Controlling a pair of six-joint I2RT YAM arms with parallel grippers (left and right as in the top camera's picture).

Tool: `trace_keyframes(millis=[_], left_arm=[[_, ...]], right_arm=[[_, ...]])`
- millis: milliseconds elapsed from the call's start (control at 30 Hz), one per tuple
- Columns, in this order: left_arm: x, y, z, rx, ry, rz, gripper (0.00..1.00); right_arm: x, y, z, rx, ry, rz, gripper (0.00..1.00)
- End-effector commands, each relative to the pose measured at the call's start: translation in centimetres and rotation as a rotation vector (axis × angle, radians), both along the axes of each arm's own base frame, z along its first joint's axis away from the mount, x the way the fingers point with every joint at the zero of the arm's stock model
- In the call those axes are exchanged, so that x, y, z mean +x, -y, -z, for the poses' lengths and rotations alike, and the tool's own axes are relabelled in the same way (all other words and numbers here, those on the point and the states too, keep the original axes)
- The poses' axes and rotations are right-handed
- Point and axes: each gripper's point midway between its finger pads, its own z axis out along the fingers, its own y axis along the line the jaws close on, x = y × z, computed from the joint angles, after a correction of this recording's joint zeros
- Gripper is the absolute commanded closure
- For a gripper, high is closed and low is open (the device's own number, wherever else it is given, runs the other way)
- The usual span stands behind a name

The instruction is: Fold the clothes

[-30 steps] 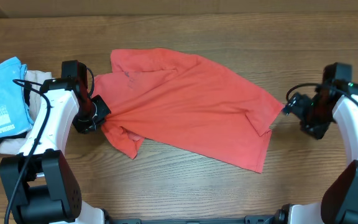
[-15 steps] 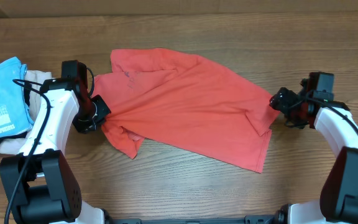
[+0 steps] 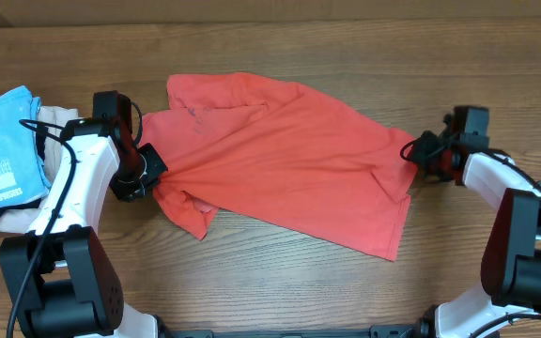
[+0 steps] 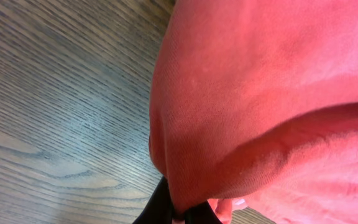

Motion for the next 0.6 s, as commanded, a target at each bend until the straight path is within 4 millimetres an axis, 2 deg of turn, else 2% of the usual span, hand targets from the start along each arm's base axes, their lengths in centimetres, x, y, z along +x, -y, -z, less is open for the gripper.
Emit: trace_keyframes(millis=[0, 100, 133, 200, 233, 267, 300, 433, 500, 567], left_arm=[[0.0, -0.2, -0.6, 0.017, 0.02, 0.02, 0.96], [0.0, -0.2, -0.6, 0.017, 0.02, 0.02, 0.96], [0.0, -0.2, -0.6, 0.018, 0.02, 0.02, 0.96], [0.0, -0.2, -0.6, 0.017, 0.019, 0.02, 0.96], [0.0, -0.2, -0.6, 0.018, 0.019, 0.02, 0.96], [0.0, -0.2, -0.6, 0.017, 0.02, 0.02, 0.96], [0.0, -0.2, -0.6, 0.018, 0.02, 0.02, 0.96], [0.2, -0.3, -0.6, 0.019, 0.028, 0.021, 0.96], [0.3, -0.3, -0.6, 0.019, 0.032, 0.021, 0.95], [0.5, -0.3, -0.6, 0.02, 0.039, 0.02, 0.95]], right_arm=[[7.2, 3.6, -9.3, -0.147, 0.258, 0.075, 0.96], [11.2, 6.2, -18.3, -0.252, 0.438, 0.155, 0.95], [11.6, 6.2, -19.8, -0.253, 0.459, 0.156, 0.84], [11.5, 6.2, -20.8, -0.249, 0.444, 0.153, 0.45], [10.9, 6.1, -20.3, -0.244, 0.401, 0.149, 0.28], [10.3, 5.9, -19.5, -0.239, 0.359, 0.145, 0.18], [8.7, 5.7, -17.7, -0.228, 0.26, 0.137, 0.05], [3.3, 4.5, -12.7, -0.19, -0.022, 0.108, 0.0], [1.5, 4.0, -11.3, -0.178, -0.107, 0.094, 0.0], [0.4, 2.4, -10.2, -0.156, -0.152, -0.021, 0.0]])
